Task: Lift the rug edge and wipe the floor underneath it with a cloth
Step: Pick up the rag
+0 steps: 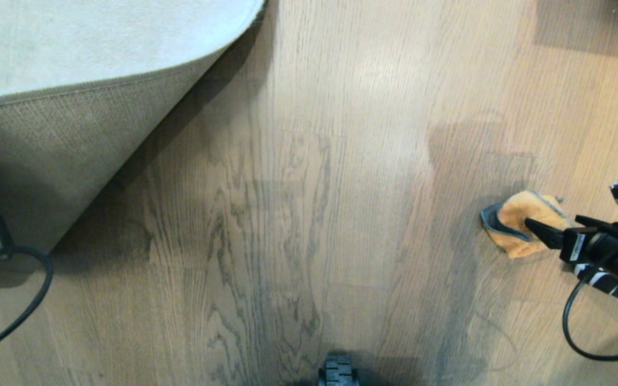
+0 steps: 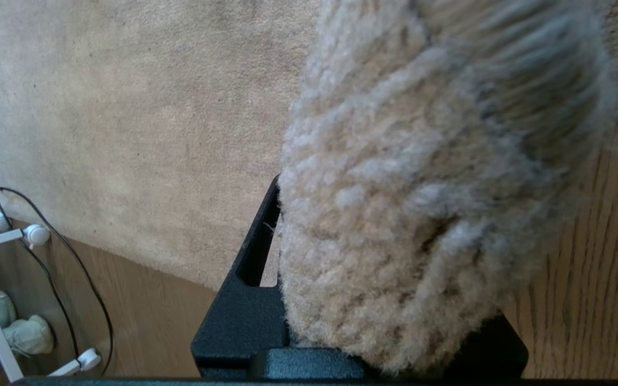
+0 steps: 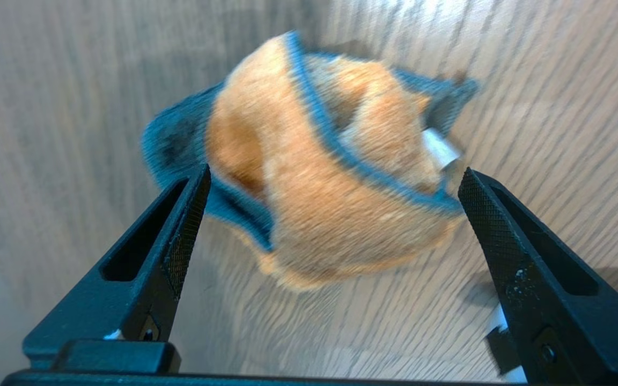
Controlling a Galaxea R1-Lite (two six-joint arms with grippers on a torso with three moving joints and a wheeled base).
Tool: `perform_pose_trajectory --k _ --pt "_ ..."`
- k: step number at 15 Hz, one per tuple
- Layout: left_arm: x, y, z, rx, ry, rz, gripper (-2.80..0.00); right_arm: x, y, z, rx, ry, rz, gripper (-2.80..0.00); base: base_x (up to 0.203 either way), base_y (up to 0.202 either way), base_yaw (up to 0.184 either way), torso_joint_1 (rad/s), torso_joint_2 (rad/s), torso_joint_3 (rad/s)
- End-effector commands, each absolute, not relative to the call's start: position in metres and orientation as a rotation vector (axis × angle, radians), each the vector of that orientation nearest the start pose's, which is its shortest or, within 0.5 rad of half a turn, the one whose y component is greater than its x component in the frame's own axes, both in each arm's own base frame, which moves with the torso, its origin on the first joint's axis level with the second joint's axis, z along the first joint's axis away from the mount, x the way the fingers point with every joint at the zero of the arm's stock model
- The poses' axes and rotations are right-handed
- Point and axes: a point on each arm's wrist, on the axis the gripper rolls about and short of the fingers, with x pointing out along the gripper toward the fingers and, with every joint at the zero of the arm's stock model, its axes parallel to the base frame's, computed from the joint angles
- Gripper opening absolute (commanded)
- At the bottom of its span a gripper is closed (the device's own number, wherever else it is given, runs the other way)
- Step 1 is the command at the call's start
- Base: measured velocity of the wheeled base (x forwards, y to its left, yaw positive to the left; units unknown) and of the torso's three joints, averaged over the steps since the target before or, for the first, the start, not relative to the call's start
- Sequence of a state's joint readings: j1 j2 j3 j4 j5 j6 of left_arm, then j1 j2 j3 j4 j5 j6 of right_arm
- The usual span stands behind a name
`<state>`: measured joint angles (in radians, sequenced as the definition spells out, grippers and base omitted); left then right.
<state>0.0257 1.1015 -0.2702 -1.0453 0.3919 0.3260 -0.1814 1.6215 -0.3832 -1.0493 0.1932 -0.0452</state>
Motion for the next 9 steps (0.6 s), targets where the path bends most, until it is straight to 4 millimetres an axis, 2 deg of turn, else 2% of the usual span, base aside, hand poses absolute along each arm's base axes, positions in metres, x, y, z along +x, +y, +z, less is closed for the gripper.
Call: perform_pose_trajectory --k 1,5,9 --pt "0.1357 0.0122 0.2088 0.283 -0.137 0.449 -2.80 0.2458 -0.0438 0.1364 -0.010 0.190 0.006 0.00 0.000 0.000 0.000 0.000 0.00 0.000" --pt "0.1354 0.0122 0.2099 0.281 -0.149 0.450 -2.80 0.2423 -0.0487 0.1384 -0.009 0.181 -0.017 0.00 0.000 0.000 0.000 0.000 0.00 0.000" --pt "0.1345 0.0122 0.2076 0.282 -0.142 0.451 -2.80 0.2435 -0.0498 0.1305 0.003 0.212 -0.020 0.00 0.000 0.000 0.000 0.000 0.00 0.000"
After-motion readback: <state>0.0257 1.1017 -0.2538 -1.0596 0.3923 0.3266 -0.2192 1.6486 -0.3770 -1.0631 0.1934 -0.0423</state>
